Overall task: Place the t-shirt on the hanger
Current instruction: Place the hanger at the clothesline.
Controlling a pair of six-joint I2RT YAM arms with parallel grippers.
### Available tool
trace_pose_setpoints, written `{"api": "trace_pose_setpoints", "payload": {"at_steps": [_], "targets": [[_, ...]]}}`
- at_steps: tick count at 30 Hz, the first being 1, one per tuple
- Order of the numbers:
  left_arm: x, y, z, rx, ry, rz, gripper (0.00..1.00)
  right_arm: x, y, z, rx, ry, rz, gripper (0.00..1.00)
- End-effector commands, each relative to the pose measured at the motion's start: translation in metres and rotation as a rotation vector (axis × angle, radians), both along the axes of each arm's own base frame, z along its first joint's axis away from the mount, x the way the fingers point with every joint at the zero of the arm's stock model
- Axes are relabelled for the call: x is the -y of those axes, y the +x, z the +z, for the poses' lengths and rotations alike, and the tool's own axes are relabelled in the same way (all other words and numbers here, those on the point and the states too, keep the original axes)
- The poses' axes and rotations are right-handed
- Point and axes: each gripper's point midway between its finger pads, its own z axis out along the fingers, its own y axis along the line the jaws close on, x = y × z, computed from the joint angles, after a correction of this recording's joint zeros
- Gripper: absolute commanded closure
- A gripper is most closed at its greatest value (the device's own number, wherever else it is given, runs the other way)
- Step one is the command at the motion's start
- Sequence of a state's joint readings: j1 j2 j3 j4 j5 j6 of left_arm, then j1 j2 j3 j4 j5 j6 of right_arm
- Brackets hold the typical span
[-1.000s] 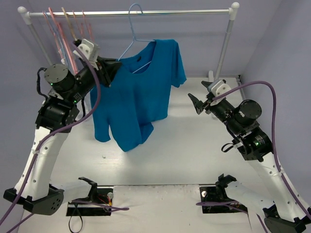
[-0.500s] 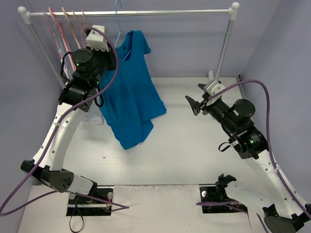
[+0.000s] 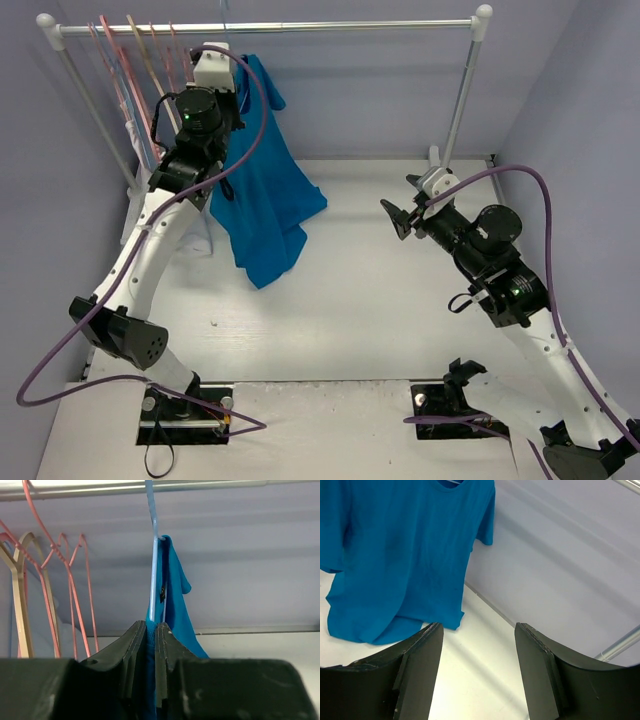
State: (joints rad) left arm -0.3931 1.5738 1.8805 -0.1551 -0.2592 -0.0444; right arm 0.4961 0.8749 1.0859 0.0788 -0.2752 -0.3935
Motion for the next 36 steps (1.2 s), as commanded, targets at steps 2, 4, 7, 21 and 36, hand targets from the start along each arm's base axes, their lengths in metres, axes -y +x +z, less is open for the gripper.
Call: {"api": "trace_pose_setpoints", "payload": {"at_steps": [2,4,7,21,36], "targets": [[-0.023,-0.008,0.046,0.149,-0.040,0.116,1.00,0.002,0.003,0.021,0.072,0.038,-0.012,0.40],[-0.024,-0.003,0.044,0.160,-0.018,0.128,1.00,0.002,0.002,0.017,0.063,0.037,-0.010,0.40],[-0.020,0.002,0.036,0.138,0.004,0.115,1.00,0.003,0.002,0.014,0.054,0.039,-0.013,0.40],[-0.027,0.006,-0.002,0.020,0.068,0.136,0.91,0.008,-0.004,0.004,0.028,0.038,-0.026,0.39],[-0.036,-0.045,0.079,0.149,0.029,0.068,0.41,0.014,-0.001,0.016,0.029,0.087,-0.070,0.21]]}}
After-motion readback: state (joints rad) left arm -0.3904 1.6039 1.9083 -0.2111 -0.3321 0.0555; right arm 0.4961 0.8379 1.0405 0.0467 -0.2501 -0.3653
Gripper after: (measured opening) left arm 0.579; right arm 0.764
